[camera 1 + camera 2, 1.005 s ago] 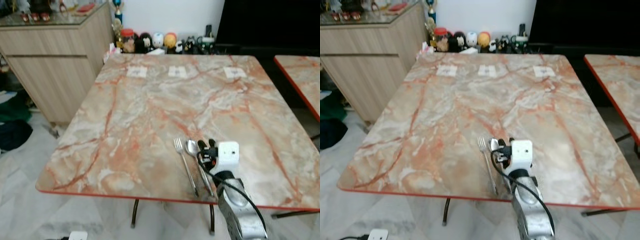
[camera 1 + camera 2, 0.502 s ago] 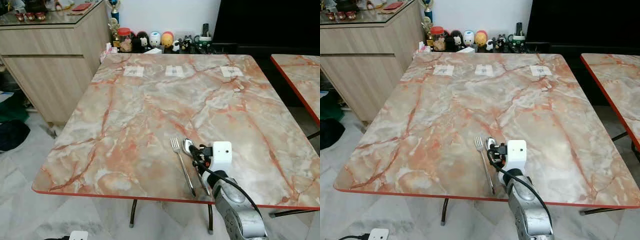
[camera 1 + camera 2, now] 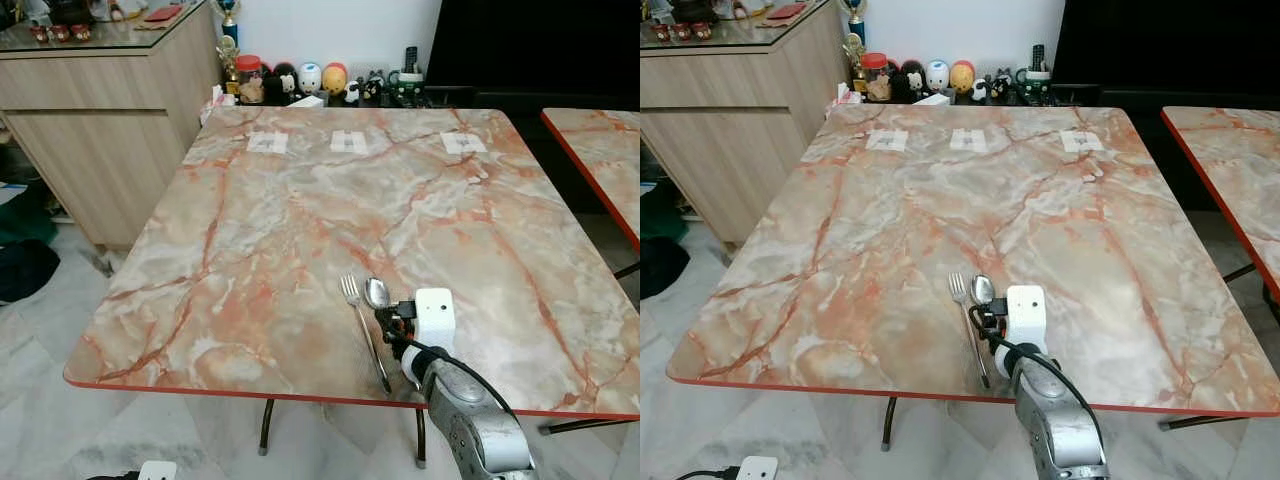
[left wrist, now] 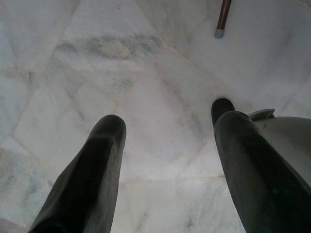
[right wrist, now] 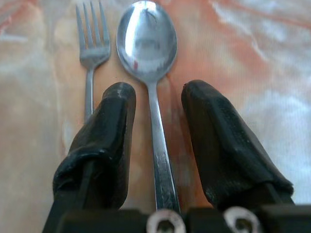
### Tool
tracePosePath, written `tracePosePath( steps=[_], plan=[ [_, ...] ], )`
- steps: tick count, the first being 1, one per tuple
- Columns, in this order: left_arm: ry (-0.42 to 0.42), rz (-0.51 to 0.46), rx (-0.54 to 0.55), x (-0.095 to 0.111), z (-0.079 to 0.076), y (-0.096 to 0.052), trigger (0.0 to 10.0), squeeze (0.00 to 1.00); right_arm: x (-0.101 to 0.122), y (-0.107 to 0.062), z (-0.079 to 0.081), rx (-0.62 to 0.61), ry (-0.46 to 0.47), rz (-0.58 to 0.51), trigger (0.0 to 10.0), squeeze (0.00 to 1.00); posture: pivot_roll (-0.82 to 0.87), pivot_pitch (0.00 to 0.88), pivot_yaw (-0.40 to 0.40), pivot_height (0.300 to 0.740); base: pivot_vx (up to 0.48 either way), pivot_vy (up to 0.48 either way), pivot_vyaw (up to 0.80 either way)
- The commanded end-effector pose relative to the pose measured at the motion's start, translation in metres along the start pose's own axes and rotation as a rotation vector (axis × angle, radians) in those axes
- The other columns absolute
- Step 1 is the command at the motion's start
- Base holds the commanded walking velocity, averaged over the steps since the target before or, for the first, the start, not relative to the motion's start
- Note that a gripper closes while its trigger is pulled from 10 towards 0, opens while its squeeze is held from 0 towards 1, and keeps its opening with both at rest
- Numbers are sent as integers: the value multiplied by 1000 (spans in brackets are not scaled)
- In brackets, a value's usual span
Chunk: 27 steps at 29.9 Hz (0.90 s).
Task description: Setting the table
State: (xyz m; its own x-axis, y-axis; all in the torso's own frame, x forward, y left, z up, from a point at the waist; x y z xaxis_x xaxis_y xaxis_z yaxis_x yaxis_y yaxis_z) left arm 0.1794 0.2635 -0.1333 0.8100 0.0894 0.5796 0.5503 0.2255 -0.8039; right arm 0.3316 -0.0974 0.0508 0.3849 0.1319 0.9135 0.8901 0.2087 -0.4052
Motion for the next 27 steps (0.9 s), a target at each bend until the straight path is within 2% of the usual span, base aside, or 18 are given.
tracePosePath(
  steps=[1,10,14,16,17,18,19,27],
  plan=[
    [-2,19,2,-7,0,-1,10000,0,5,-2,1,3,-3,-8,10000,0,-80,43,-7,740,0,0,0],
    [-4,22,-1,-9,-1,-2,10000,0,-3,0,8,32,-12,41,10000,0,-78,44,-7,740,0,0,0],
    [-4,26,-4,-10,-2,-2,10000,0,-10,2,5,8,-8,79,10000,0,-80,43,-6,740,0,0,0],
    [-7,27,-7,-11,-3,-2,10000,0,-18,4,15,71,-31,121,10000,0,-77,43,-9,740,0,0,0],
    [-7,27,-7,-11,-3,-2,10000,0,-18,4,15,71,-31,121,10000,0,-77,43,-9,740,0,0,0],
    [-10,28,-7,-11,-3,-2,10000,0,-20,4,16,69,-28,129,7882,0,-73,44,-11,740,0,0,0],
    [-13,28,-7,-11,-3,-2,10000,0,-20,4,17,73,-32,131,0,0,-72,44,-11,740,0,0,0],
    [-15,31,-8,-12,-4,-2,10000,0,-20,4,17,75,-34,133,0,0,-76,45,-11,740,0,0,0]
  ],
)
Point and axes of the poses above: a point about 5 cm out from each wrist's last joint towards the gripper, its own y axis pointing out of the wrist towards the gripper, its own x axis along the axis of the wrist's last joint, z = x × y, the point moved 6 cm from there along y, pointing out of the wrist towards the gripper, and after that the axes turned 11 degrees about -y, right-handed, at the moved point
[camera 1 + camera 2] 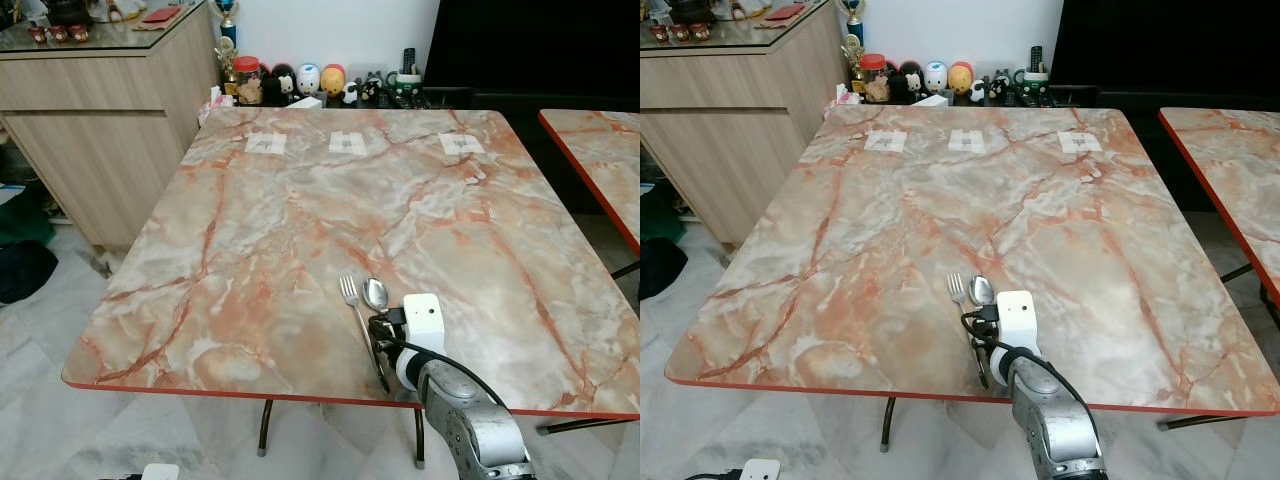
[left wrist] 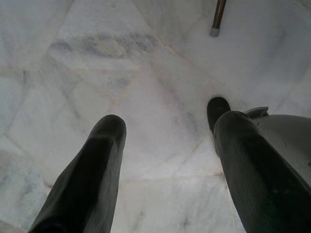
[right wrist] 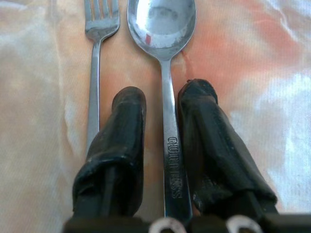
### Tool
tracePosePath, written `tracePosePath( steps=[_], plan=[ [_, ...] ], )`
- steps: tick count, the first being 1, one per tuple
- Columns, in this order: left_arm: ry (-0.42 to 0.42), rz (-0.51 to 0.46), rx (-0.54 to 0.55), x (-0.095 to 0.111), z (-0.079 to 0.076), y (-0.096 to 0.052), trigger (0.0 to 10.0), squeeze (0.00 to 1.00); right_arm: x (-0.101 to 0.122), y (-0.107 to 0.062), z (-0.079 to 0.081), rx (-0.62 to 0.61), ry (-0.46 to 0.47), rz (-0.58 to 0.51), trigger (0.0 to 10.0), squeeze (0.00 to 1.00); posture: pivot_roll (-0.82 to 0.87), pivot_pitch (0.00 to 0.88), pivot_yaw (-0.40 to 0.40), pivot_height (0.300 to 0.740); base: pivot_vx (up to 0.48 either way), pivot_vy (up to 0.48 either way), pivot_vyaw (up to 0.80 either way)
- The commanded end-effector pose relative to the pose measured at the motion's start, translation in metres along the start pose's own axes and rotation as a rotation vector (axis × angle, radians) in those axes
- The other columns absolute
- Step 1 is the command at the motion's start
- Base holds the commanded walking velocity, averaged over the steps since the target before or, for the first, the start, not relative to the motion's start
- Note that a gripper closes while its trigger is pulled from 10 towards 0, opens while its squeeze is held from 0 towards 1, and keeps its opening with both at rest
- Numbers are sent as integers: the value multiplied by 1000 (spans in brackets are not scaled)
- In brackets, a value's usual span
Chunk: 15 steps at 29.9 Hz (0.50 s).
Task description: Setting the table
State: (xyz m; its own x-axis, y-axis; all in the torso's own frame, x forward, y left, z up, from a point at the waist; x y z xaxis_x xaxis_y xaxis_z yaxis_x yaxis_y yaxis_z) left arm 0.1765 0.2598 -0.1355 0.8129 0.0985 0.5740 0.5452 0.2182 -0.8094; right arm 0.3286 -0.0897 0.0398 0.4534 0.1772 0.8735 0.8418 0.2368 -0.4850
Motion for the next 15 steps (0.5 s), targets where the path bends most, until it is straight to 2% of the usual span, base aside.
tracePosePath(
  steps=[1,15],
  plan=[
    [-8,23,-2,-8,-1,-1,10000,0,-10,2,8,30,-8,45,0,0,-75,45,-12,740,0,0,0],
    [-10,27,-7,-11,-4,-2,10000,0,-10,2,1,-3,-12,46,0,0,-76,44,-15,740,0,0,0]
  ],
)
Point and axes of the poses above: a point about 5 cm out from each wrist's last joint towards the gripper, its own y axis pointing out of the wrist towards the gripper, its own x axis along the axis of the wrist's last joint, z = x × y, the point moved 6 cm from there along y, pointing out of the wrist towards the gripper, and after that the axes turned 11 degrees about -y, right-handed, at the moved point
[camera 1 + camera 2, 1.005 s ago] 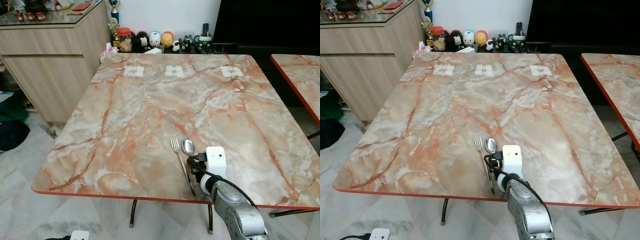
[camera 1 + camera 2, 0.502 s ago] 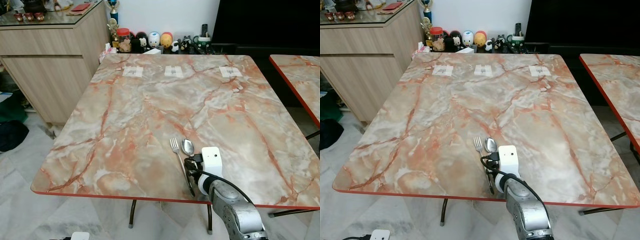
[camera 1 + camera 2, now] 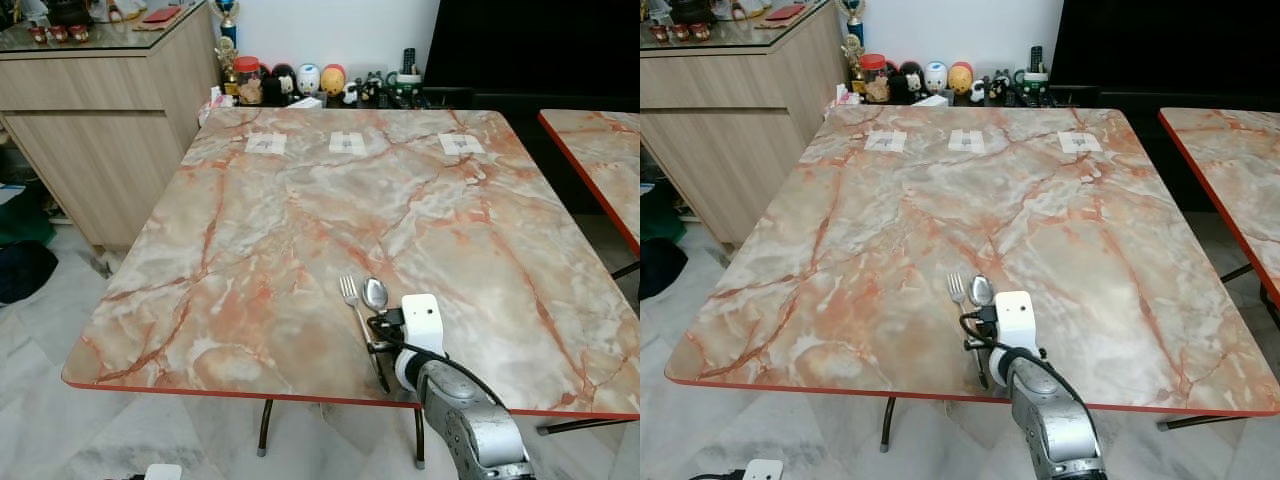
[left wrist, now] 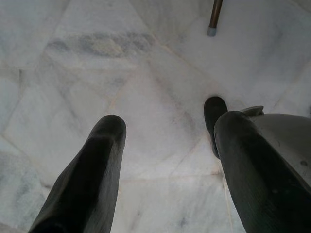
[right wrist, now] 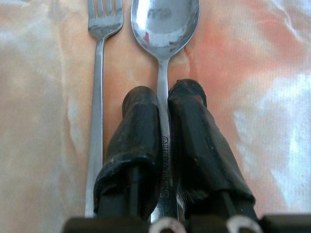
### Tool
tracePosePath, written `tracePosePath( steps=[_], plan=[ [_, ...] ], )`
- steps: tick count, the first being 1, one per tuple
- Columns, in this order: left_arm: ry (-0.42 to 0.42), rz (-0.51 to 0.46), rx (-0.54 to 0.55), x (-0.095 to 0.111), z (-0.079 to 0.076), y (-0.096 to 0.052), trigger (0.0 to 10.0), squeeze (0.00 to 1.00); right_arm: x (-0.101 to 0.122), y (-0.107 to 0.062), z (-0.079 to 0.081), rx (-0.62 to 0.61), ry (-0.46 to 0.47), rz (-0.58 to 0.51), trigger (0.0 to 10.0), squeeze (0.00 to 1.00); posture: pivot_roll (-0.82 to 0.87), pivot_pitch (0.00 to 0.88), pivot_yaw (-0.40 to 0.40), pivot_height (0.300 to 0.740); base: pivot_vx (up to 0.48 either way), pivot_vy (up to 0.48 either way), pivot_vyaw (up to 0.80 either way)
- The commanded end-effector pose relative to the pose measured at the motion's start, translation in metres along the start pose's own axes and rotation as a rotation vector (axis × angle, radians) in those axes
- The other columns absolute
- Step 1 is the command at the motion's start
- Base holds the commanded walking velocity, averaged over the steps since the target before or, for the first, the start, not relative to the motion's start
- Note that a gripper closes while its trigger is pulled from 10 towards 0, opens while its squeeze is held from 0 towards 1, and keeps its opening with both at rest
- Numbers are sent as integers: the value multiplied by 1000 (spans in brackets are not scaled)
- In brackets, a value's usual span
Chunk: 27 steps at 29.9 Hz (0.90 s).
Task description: Setting the table
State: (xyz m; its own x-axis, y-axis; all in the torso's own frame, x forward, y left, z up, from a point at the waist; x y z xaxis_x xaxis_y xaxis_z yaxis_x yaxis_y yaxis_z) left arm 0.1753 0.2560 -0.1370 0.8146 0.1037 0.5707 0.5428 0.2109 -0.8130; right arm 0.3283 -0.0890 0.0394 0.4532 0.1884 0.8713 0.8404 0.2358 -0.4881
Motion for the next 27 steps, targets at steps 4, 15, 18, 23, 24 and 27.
tracePosePath(
  steps=[4,15,18,23,24,27],
  plan=[
    [-6,22,2,-9,1,-2,10000,0,-3,1,-10,-59,12,2,0,0,-78,43,-16,740,0,0,0],
    [12,24,11,-8,2,-2,10000,0,51,-21,-57,-288,10,-319,10000,0,-84,47,-11,740,0,0,0],
    [8,21,15,-9,2,-2,10000,0,53,-24,-61,-298,22,-347,10000,0,-81,49,-14,740,0,0,0],
    [22,26,23,-10,3,-2,10000,0,61,-27,-61,-293,13,-418,10000,0,-83,49,-16,740,0,0,0],
    [25,27,22,-10,3,-2,10000,0,62,-28,-62,-297,7,-424,10000,0,-83,49,-16,740,0,0,0],
    [54,41,9,-13,1,-2,10000,0,60,-27,-67,-326,14,-412,10000,0,-77,36,-16,740,0,0,0]
  ],
)
Point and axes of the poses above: a point about 5 cm out from each wrist's last joint towards the gripper, its own y axis pointing out of the wrist towards the gripper, its own x axis along the axis of the wrist's last joint, z = x × y, the point moved 6 cm from there along y, pointing out of the wrist towards the gripper, and after that the axes turned 11 degrees about -y, right-handed, at the moved point
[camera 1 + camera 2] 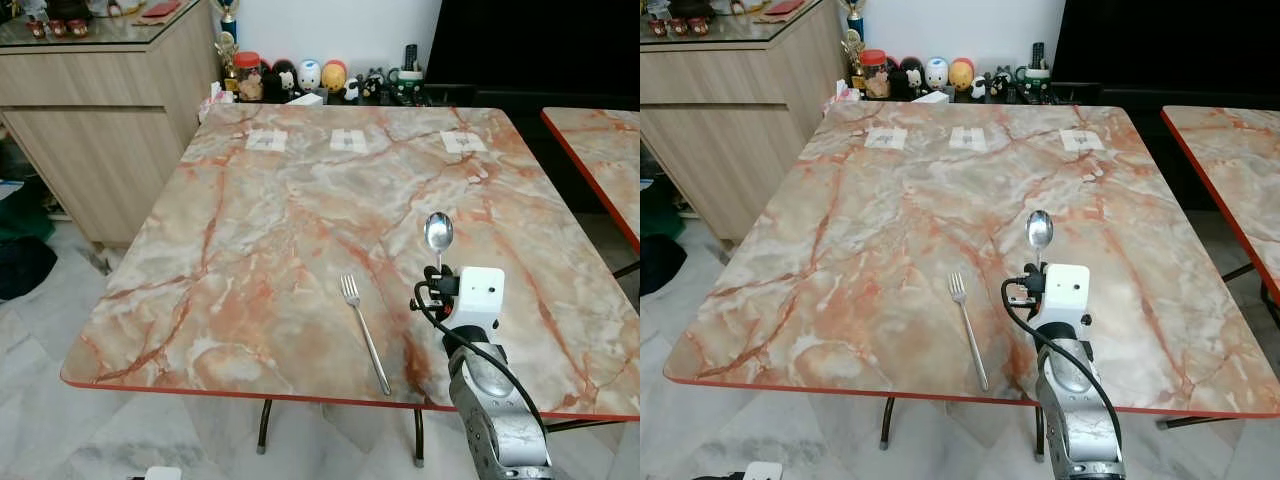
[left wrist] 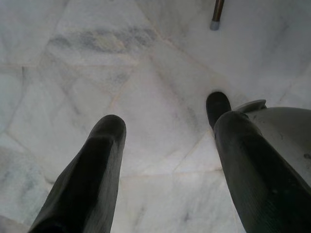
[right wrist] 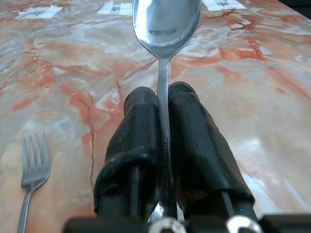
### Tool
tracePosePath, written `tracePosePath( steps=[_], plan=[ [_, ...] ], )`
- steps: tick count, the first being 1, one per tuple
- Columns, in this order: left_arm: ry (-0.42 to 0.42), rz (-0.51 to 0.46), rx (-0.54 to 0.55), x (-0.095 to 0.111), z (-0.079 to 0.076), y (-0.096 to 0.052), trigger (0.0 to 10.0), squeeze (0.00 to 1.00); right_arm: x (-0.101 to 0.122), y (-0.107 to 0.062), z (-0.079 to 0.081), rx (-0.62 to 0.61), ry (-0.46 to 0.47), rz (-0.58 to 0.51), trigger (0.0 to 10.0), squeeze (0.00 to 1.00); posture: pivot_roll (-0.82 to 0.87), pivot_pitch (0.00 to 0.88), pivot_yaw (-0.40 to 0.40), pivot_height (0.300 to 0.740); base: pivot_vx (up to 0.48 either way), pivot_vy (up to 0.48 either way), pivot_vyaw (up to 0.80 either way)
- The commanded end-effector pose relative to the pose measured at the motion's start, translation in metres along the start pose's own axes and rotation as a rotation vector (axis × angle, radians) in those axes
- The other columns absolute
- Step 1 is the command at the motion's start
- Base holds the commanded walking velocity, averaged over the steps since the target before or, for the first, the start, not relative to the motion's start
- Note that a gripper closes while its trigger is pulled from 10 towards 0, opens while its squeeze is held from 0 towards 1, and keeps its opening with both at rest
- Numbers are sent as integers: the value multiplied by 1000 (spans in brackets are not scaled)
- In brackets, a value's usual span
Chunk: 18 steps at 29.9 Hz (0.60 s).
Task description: Setting the table
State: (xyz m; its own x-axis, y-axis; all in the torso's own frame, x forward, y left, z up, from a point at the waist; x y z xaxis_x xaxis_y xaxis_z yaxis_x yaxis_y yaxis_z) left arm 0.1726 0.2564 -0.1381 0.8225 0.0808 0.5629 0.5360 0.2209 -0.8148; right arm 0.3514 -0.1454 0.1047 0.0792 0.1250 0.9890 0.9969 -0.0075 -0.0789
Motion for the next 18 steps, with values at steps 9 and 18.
tracePosePath(
  steps=[9,18],
  plan=[
    [43,64,-4,-25,0,-5,10000,0,12,6,-6,-33,0,-58,10000,0,-78,0,-21,740,0,-480,0],
    [46,81,18,-32,23,-9,10000,0,16,5,2,3,0,-85,10000,0,-77,0,-19,740,0,-480,-514]
  ],
)
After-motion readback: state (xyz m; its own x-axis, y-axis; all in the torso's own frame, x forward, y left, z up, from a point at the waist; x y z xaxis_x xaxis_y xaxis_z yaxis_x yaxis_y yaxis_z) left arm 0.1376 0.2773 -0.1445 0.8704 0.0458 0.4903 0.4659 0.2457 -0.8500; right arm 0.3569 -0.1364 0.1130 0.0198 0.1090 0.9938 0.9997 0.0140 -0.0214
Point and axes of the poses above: a point about 5 cm out from each wrist's last joint towards the gripper, its own y axis pointing out of the wrist towards the gripper, its own x axis along the axis of the wrist's last joint, z = x × y, the point moved 6 cm from there along y, pointing out of the wrist towards the gripper, and after that the axes turned 11 degrees about -y, right-handed, at the moved point
